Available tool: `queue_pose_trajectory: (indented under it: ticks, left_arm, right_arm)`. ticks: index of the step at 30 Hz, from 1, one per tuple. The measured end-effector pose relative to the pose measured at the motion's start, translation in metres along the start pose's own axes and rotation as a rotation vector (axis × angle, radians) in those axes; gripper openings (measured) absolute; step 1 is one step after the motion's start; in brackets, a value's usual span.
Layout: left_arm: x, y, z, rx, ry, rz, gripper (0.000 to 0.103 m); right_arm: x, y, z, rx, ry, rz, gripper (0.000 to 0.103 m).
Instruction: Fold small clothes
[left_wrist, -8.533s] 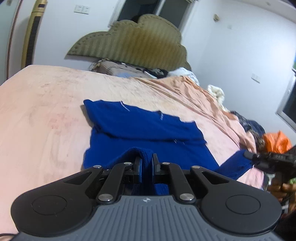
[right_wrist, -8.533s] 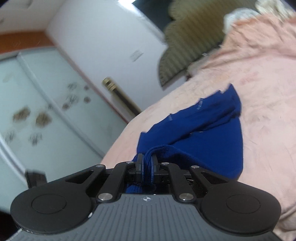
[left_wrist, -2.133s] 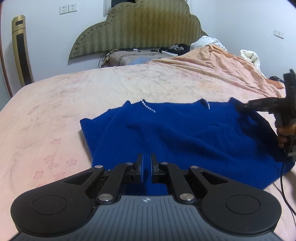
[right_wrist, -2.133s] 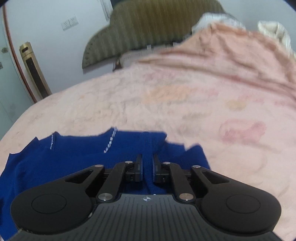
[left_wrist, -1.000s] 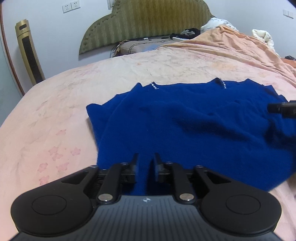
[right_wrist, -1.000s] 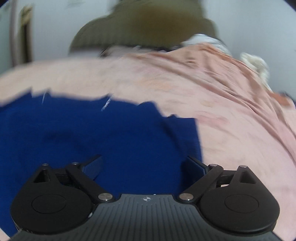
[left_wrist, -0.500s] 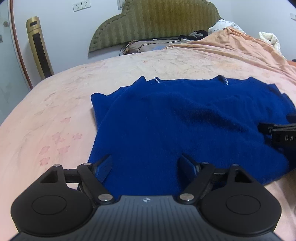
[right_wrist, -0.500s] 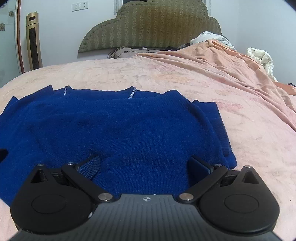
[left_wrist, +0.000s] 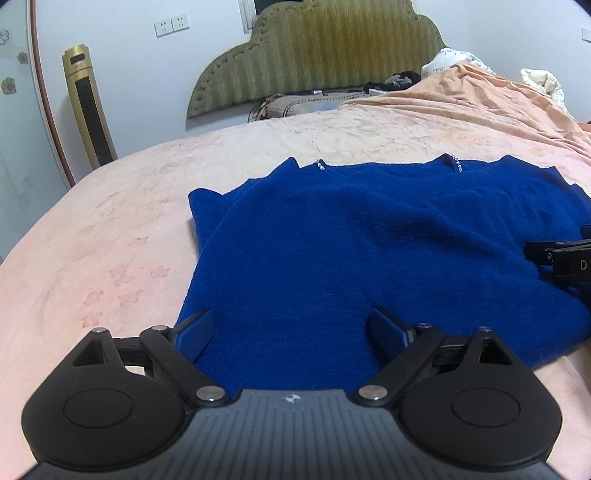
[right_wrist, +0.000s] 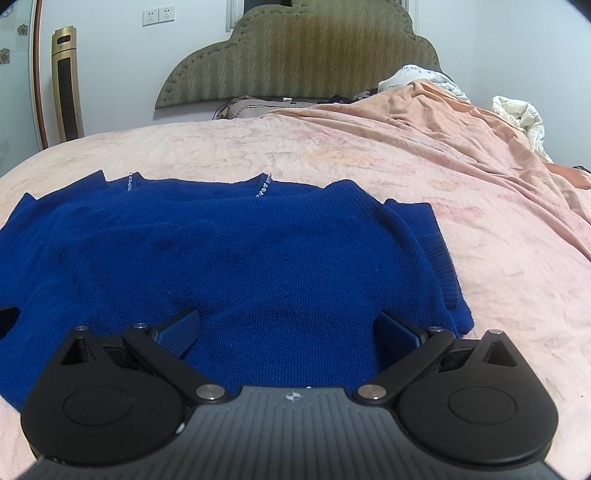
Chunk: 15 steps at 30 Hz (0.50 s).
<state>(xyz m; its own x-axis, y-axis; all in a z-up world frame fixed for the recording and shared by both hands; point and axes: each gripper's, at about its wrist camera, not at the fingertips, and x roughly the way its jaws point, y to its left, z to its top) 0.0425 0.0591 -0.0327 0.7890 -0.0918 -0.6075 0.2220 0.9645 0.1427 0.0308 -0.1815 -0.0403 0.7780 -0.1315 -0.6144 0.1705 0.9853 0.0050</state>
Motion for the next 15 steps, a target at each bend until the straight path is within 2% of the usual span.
queue_pose_trajectory:
  ticks: [11,15]
  left_arm:
    - [0.000,0.004,-0.003,-0.024,-0.017,-0.017,0.094]
    - [0.002,0.011,-0.003,-0.071,0.010,-0.052,0.103]
  right_arm:
    - [0.000,0.001,-0.001,0.002,0.001,0.000,0.103]
    - [-0.001,0.001,0.000,0.002,0.001,0.000,0.103]
